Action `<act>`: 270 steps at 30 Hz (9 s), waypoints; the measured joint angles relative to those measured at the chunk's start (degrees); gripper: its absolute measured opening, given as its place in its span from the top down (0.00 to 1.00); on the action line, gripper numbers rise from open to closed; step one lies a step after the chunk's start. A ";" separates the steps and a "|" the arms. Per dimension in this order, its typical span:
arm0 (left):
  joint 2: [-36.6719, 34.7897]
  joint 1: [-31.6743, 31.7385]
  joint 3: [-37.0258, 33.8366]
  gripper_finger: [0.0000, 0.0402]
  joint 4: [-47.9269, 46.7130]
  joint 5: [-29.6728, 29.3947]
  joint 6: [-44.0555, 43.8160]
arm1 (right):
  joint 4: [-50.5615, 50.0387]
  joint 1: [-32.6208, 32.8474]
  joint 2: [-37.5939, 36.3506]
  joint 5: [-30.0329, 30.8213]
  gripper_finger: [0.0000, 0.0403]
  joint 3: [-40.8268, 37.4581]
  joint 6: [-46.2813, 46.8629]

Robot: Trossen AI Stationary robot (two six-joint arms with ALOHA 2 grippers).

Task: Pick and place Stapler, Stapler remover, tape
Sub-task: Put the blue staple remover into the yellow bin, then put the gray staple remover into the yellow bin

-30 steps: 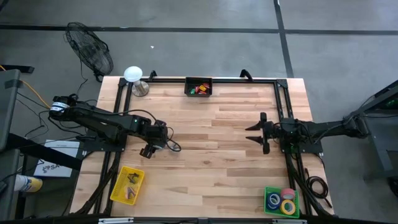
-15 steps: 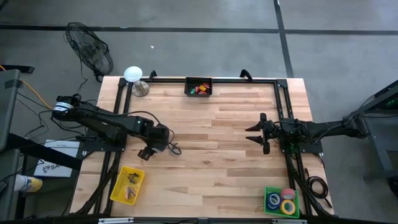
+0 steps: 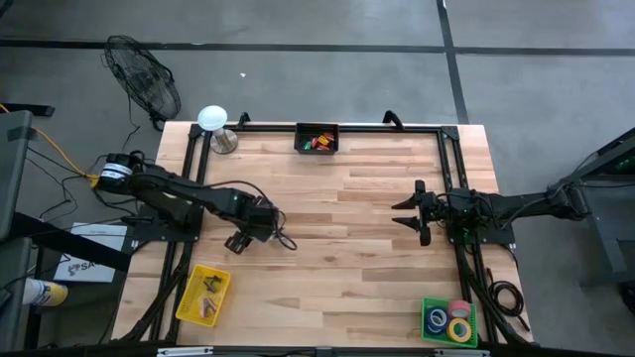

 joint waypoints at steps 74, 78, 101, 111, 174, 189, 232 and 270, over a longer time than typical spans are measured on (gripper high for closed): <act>2.96 -27.24 17.18 0.77 -37.83 14.99 -31.68 | -0.04 -0.02 0.87 -0.02 0.58 0.00 -0.02; 3.08 -34.95 17.18 0.77 -34.91 17.13 -43.35 | -0.04 -0.01 0.98 -0.02 0.58 0.00 -0.02; 3.13 -50.62 12.11 0.77 -18.96 9.51 -78.50 | -0.04 -0.01 0.98 0.00 0.58 0.00 -0.02; 3.17 -50.64 8.89 0.68 -15.96 12.81 -80.21 | -0.04 0.00 0.98 0.00 0.57 0.00 -0.02; -6.27 -24.95 -2.29 0.33 -11.25 -29.41 -66.39 | -0.04 -0.01 0.98 0.00 0.58 0.00 -0.02; -6.25 -19.33 -15.13 0.33 18.63 -30.82 -61.63 | -0.02 0.00 0.98 0.00 0.58 0.00 -0.02; 2.96 -18.84 -19.08 0.33 49.15 -26.21 -57.65 | -0.03 -0.02 0.98 0.00 0.57 -0.01 -0.02; 12.68 -18.78 -18.84 0.54 61.61 -36.91 -58.17 | -0.02 -0.02 0.98 0.00 0.58 -0.02 -0.02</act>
